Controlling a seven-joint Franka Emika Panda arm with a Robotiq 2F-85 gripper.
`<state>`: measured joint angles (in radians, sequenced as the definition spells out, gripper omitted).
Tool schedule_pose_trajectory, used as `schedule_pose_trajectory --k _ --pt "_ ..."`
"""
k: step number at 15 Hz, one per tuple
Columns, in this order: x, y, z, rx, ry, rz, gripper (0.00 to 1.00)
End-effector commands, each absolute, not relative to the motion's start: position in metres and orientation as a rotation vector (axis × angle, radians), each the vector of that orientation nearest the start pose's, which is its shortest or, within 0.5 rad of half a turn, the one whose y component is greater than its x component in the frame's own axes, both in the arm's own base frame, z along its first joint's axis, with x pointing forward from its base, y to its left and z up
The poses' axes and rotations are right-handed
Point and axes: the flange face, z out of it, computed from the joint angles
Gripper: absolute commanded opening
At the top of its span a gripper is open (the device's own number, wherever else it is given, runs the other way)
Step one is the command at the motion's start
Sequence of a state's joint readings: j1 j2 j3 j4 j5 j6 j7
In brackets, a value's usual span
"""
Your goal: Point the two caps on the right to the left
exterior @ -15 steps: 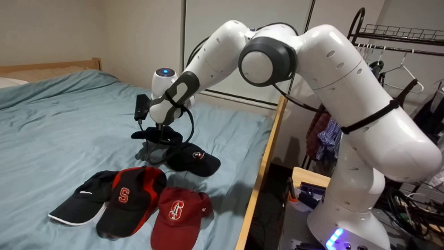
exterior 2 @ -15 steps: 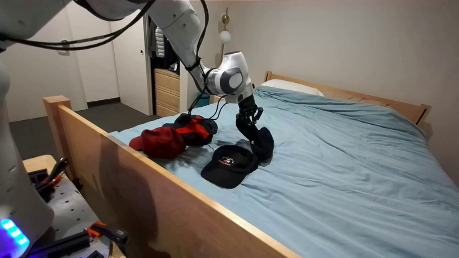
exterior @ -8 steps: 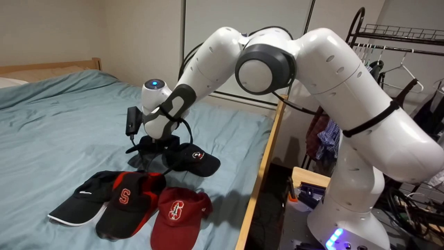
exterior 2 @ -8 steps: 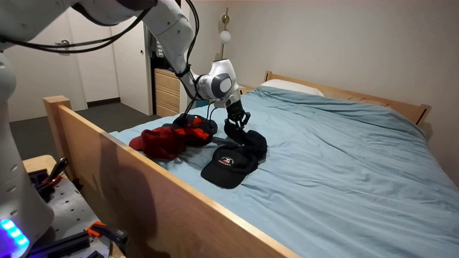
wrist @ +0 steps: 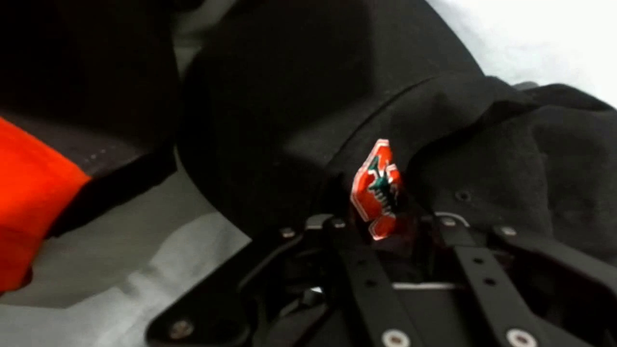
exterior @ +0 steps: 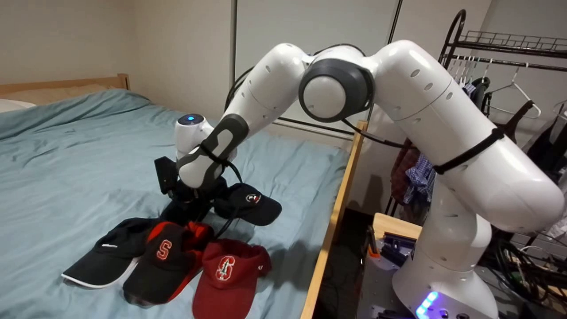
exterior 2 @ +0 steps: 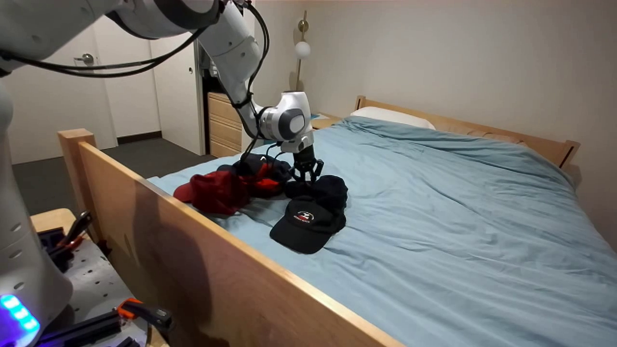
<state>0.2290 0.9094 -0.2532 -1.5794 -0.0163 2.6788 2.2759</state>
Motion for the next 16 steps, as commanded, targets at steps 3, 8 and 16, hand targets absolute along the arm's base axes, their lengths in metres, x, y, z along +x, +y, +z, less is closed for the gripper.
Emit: schedule_pose_trajectory --k 3,8,16 --pt "0.717 -0.008 0.188 -1.765 2.378 -0.448 0.75" --pt "0.715 -0.009 0.244 -2.076 2.114 -0.395 1.00" --pt "0.718 0.018 0.253 -2.302 1.856 -0.298 1.00"
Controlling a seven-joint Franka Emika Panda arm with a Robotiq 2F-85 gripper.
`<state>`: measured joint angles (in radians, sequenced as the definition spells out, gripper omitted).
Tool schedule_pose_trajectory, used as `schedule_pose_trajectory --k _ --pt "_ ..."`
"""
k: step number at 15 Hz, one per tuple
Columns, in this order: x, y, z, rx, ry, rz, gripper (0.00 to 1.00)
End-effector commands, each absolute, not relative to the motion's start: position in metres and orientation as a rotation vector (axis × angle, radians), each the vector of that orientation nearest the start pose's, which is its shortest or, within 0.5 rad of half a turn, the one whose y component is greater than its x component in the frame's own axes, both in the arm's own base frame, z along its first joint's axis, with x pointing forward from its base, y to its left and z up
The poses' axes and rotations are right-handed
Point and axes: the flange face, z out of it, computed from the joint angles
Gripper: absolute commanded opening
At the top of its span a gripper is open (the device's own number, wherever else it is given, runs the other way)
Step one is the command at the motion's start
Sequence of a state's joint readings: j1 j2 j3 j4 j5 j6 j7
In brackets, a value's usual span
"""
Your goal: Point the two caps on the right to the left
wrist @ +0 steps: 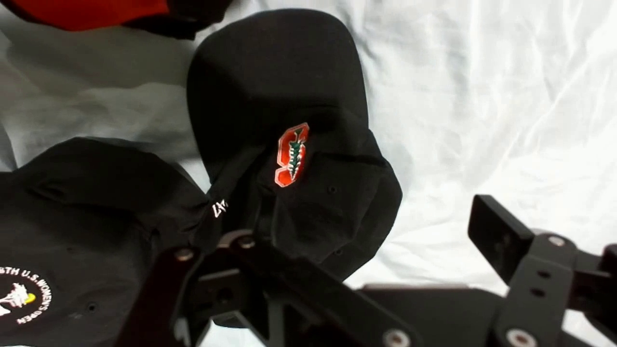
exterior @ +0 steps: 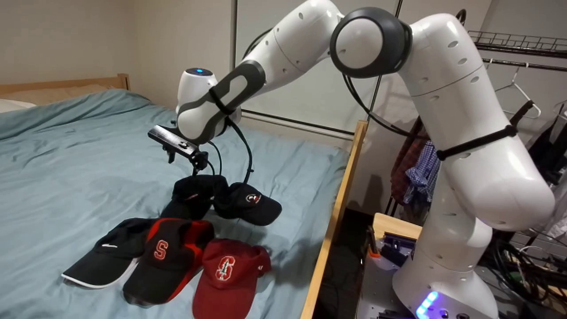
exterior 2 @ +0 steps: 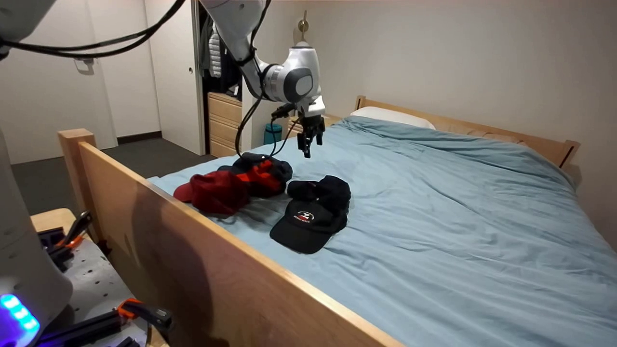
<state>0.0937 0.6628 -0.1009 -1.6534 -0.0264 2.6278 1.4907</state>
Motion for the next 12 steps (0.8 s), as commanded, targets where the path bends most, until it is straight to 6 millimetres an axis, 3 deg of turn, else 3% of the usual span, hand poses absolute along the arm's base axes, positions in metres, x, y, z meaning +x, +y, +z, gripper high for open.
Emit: schedule_pose_trajectory --k 1,3,6,10,12 --pt "0.718 0.024 0.251 -2.352 1.801 -0.250 1.00" --pt "0.711 0.026 0.260 -2.431 1.690 -0.168 1.00" --pt "0.690 0.011 0.280 -2.592 1.571 -0.005 1.00" --pt "0.662 -0.042 0.306 -2.811 1.379 0.169 1.00" --pt "0.651 -0.064 0.307 -2.915 1.261 0.221 1.00"
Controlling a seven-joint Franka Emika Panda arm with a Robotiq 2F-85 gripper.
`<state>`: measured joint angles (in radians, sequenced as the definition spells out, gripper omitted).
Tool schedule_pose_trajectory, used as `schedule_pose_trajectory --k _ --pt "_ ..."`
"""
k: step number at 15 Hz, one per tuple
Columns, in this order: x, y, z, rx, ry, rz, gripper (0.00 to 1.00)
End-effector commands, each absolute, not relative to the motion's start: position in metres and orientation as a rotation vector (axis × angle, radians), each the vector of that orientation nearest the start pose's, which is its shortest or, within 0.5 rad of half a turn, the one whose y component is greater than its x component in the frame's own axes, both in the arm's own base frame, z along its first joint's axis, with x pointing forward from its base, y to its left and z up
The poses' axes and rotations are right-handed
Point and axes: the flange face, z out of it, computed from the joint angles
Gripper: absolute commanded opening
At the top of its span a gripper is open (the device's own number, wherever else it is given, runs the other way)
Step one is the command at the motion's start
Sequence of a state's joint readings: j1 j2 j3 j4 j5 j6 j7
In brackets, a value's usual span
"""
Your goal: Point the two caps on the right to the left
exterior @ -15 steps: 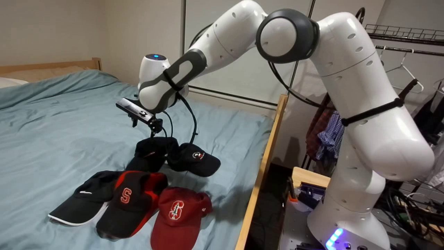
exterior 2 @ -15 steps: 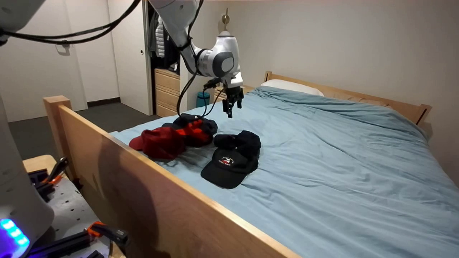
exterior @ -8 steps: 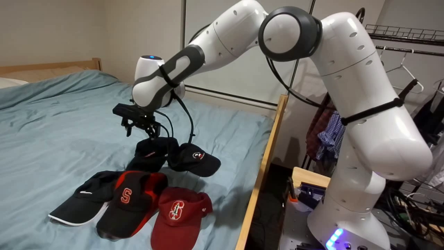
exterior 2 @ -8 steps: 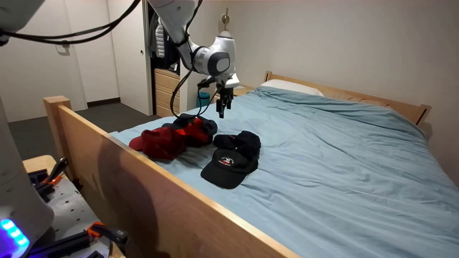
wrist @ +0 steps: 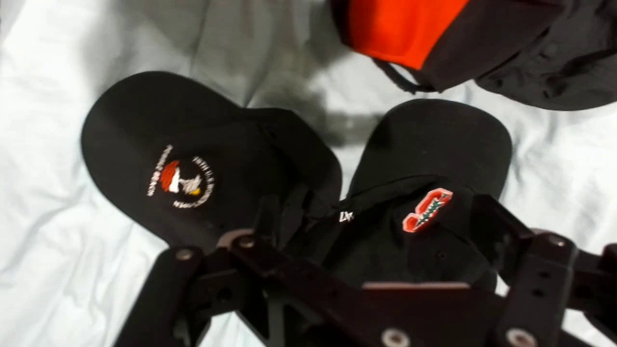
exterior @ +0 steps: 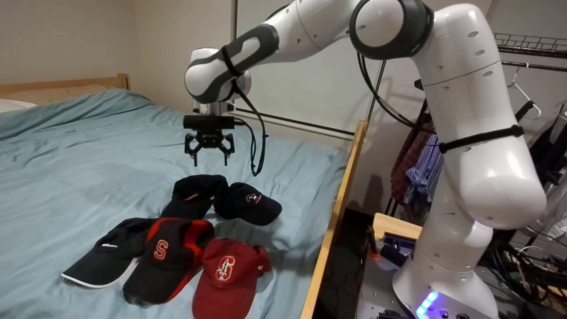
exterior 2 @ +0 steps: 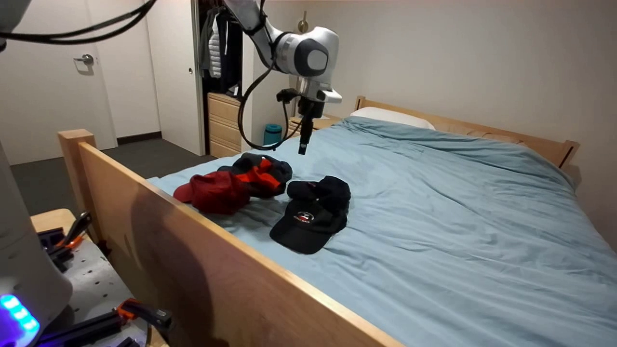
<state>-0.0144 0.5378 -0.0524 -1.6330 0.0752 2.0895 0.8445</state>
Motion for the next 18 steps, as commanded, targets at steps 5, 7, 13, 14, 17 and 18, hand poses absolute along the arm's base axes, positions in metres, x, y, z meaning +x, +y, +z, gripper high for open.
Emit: schedule_pose_trajectory --k 5,7,13,14,17,18 --pt "0.656 -0.079 0.302 -2.991 1.234 0.220 1.00" --pt "0.657 -0.073 0.292 -3.057 1.161 0.266 1.00" --pt "0.650 -0.096 0.238 -3.149 0.990 0.338 1.00" --pt "0.649 -0.099 0.228 -3.158 0.925 0.344 1.00" --pt "0.651 -0.105 0.208 -3.177 0.683 0.269 1.00" --pt "0.651 -0.107 0.204 -3.173 0.613 0.227 1.00"
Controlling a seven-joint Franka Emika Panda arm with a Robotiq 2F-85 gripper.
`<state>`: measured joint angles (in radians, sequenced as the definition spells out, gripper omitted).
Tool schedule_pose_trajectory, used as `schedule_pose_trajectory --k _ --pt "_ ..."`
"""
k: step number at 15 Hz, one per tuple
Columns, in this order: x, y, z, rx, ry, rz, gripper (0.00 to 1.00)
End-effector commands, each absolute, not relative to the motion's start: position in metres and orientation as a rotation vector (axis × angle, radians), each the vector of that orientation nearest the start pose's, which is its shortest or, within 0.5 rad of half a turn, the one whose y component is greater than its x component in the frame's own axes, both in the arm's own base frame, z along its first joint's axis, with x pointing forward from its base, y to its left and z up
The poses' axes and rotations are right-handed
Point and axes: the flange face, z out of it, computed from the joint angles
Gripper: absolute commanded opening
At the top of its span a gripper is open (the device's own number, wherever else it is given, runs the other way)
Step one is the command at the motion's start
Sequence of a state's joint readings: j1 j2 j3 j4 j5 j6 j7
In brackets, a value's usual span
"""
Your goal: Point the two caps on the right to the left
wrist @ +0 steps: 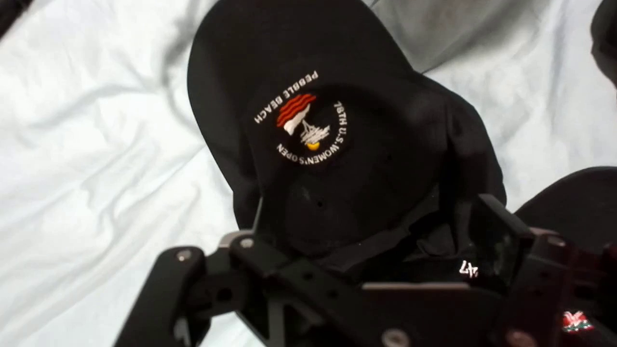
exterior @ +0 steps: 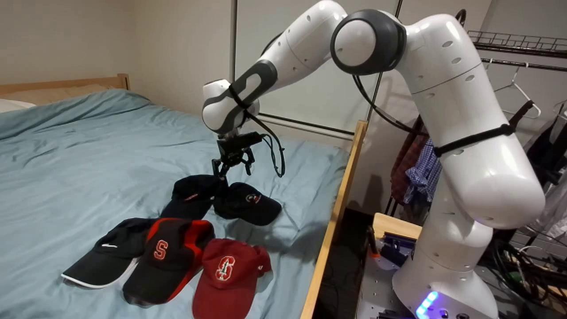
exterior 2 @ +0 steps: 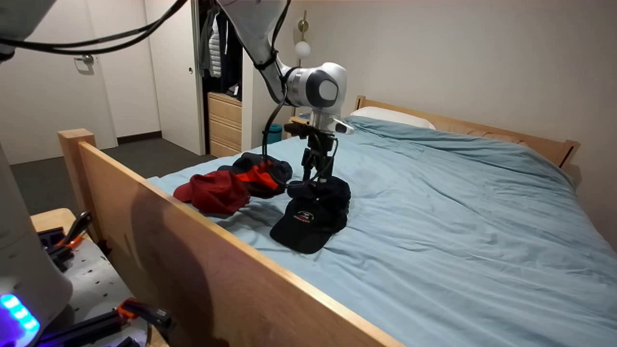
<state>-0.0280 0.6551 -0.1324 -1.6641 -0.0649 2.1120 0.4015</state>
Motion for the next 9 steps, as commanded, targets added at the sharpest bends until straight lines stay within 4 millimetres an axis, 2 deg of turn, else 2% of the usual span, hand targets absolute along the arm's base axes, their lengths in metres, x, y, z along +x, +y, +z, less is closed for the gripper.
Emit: schedule_pose_trajectory --k 1,3,5,7,9 --pt "0.651 -0.107 0.200 -3.182 0.538 0.183 1.00" --pt "0.650 -0.106 0.193 -3.195 0.363 0.155 1.00" --pt "0.642 -0.105 0.182 -3.193 0.216 0.225 1.00" --pt "0.630 -0.108 0.171 -3.195 0.152 0.295 1.00" --pt "0.618 -0.116 0.162 -3.203 0.159 0.366 1.00"
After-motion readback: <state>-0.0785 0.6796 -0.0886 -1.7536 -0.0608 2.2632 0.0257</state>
